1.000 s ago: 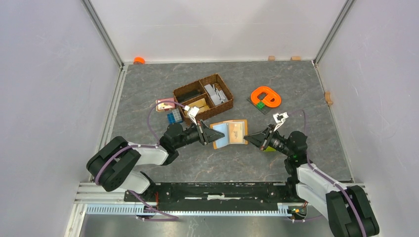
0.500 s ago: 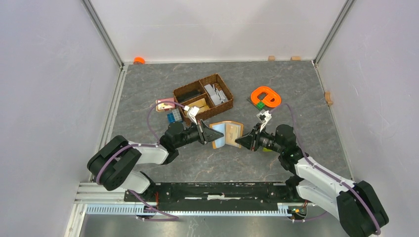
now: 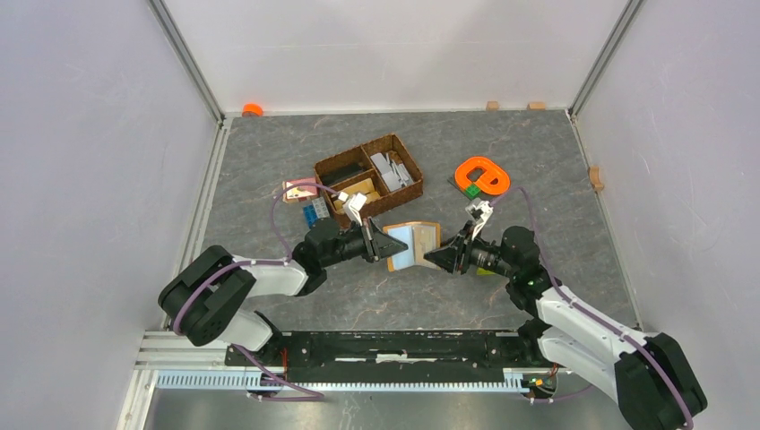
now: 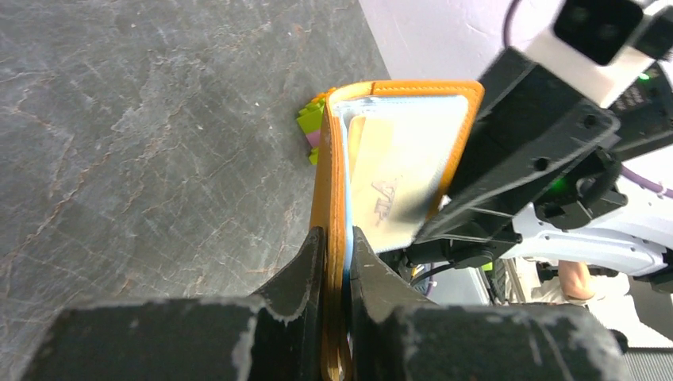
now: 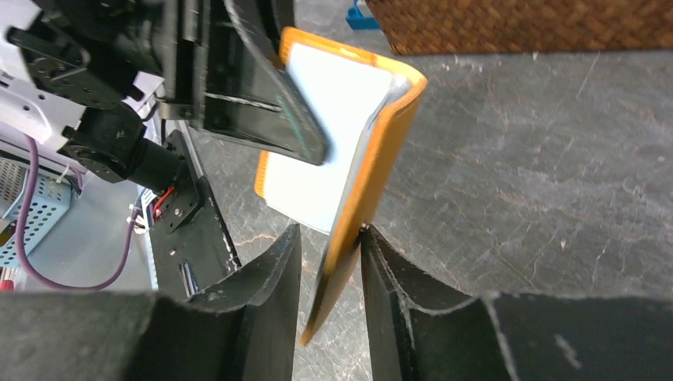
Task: Take the credit cards out of the card holder
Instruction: Remove the credit card from the card holder.
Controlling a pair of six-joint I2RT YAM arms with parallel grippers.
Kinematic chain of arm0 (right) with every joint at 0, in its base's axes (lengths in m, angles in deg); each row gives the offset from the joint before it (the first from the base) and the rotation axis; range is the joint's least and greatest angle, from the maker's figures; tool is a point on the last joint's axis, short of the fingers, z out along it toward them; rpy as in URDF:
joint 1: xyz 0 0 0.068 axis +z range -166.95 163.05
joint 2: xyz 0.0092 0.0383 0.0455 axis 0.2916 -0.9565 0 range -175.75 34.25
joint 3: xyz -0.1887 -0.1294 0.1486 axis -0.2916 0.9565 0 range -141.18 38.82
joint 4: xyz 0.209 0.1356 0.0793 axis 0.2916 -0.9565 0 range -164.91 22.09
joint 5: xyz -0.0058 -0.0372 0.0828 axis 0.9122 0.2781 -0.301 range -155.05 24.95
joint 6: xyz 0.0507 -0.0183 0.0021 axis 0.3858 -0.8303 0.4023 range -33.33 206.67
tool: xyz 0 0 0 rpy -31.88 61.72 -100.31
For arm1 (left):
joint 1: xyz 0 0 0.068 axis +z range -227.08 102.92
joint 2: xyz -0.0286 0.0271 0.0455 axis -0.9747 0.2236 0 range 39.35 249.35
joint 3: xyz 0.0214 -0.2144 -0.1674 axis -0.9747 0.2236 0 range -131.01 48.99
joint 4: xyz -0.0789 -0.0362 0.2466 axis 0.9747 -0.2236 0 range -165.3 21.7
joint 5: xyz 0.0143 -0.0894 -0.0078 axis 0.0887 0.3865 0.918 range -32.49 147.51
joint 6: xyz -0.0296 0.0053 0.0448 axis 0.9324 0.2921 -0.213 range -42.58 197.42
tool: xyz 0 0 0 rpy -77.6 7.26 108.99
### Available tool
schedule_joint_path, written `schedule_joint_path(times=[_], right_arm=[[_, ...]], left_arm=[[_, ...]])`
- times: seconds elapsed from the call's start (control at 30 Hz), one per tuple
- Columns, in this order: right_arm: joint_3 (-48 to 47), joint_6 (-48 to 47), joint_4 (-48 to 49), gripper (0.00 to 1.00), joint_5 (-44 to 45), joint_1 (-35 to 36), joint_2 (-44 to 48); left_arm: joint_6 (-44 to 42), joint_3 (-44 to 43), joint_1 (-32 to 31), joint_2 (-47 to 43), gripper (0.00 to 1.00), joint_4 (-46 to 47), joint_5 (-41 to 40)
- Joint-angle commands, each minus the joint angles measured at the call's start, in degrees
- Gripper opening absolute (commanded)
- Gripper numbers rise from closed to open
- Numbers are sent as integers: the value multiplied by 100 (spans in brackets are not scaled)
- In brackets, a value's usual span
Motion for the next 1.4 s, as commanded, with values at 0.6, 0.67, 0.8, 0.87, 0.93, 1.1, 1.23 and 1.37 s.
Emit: schedule_joint_path(times=[0.6, 0.67, 0.8, 0.87, 0.93, 1.1, 1.23, 1.37], right_arm=[[-105, -78, 185, 5, -53, 40, 62], [-58, -27, 326, 0, -113, 40, 94], [4, 15, 454, 7, -124, 41, 208], [-37, -45, 318, 17, -55, 39, 170], [-84, -75, 225, 22, -23, 41, 97], [-159, -121, 42, 10, 16, 40, -78], [-61, 15, 394, 0, -157, 40, 20], [53, 166, 761, 0, -318, 40, 84]], left_arm=[[-147, -189, 54, 42, 2, 77, -25], [-145, -188, 56, 47, 2, 70, -43], [-127, -215, 56, 104, 2, 119, 18], [-127, -215, 56, 103, 2, 147, 43], [-135, -213, 52, 78, 2, 149, 64], [-143, -199, 50, 39, 2, 141, 49], [-127, -206, 49, 65, 2, 159, 63], [-110, -222, 48, 103, 2, 190, 111]])
